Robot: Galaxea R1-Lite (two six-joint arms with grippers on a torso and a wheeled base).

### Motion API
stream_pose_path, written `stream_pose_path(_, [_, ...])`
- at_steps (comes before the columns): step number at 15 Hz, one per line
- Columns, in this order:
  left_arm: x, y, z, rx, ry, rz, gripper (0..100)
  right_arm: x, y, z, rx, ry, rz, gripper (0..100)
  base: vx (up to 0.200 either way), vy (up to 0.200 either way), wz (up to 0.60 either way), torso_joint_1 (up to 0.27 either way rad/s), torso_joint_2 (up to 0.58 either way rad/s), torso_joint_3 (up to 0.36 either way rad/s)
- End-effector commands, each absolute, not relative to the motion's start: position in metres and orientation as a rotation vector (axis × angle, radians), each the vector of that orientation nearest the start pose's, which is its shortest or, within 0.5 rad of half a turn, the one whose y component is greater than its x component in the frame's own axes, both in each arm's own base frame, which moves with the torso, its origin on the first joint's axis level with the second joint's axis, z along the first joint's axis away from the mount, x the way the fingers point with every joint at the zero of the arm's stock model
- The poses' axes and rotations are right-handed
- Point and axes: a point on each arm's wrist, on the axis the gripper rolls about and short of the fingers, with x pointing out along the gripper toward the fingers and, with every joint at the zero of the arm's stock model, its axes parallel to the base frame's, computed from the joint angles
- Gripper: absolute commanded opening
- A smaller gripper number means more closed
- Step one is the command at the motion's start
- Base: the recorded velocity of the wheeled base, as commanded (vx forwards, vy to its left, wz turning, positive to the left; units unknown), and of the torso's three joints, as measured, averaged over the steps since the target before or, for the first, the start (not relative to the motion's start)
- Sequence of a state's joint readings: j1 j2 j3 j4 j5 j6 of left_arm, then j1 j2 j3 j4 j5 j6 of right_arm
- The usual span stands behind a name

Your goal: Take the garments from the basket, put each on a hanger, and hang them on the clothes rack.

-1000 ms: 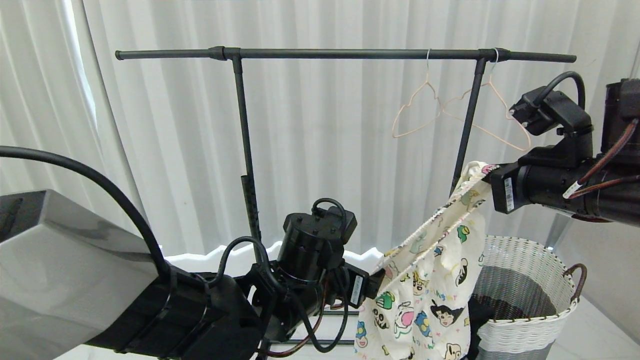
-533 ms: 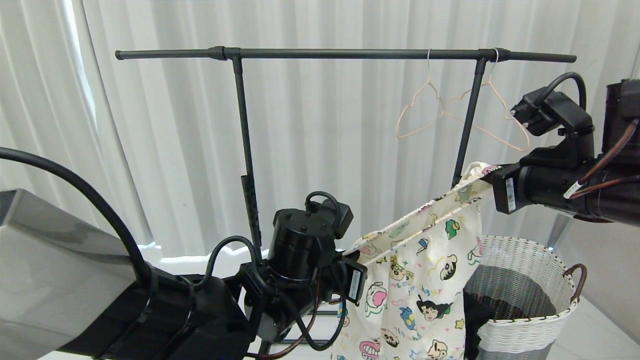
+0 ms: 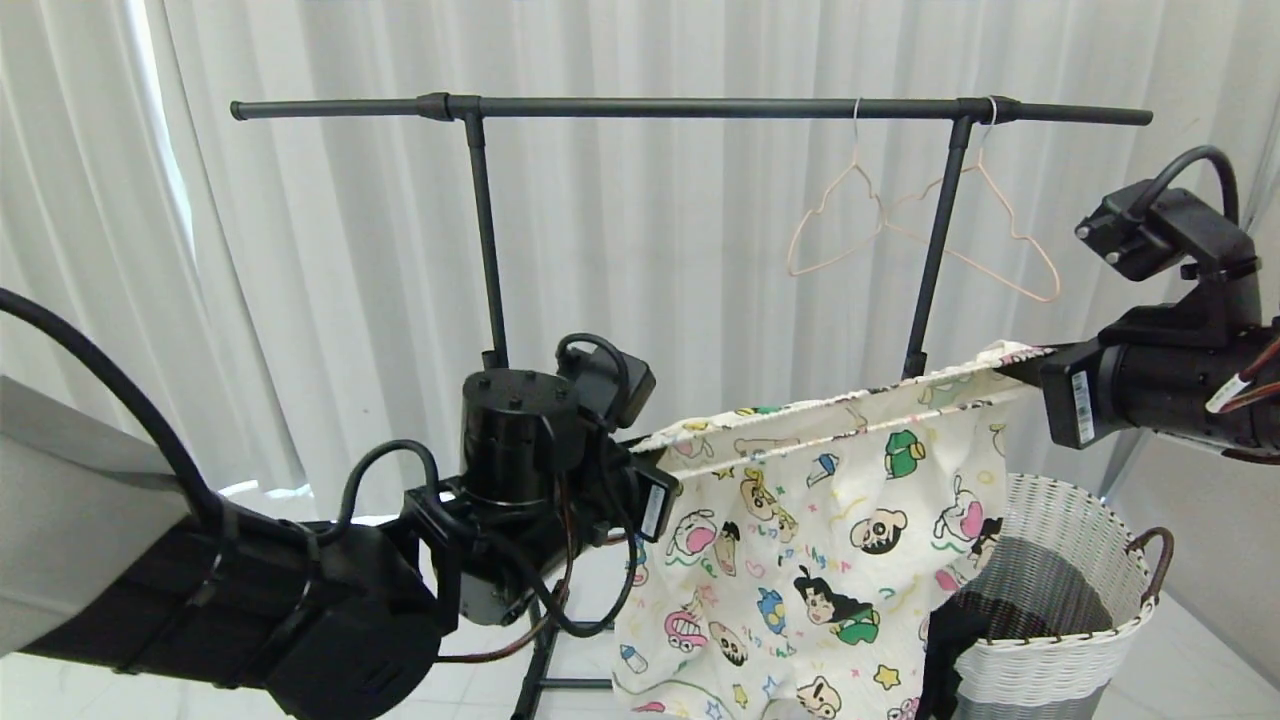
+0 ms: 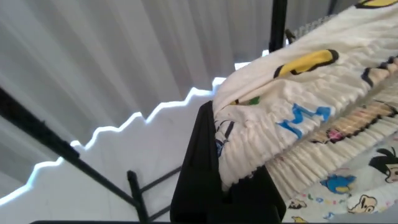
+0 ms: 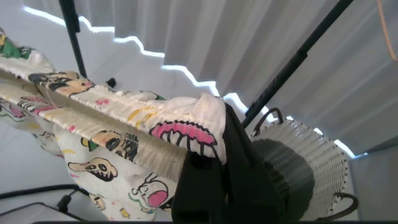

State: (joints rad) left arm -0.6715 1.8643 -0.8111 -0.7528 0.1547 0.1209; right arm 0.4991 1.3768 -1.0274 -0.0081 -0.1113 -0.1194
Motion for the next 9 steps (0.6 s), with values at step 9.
stream_pose_path(9, [0.248, -0.183, 0.338, 0.180, 0.133, -0.506, 0, 0.194, 0.114, 0.341, -0.143, 0.071, 0.454, 0, 0.000, 0.000, 0.00, 0.000, 0.00, 0.000])
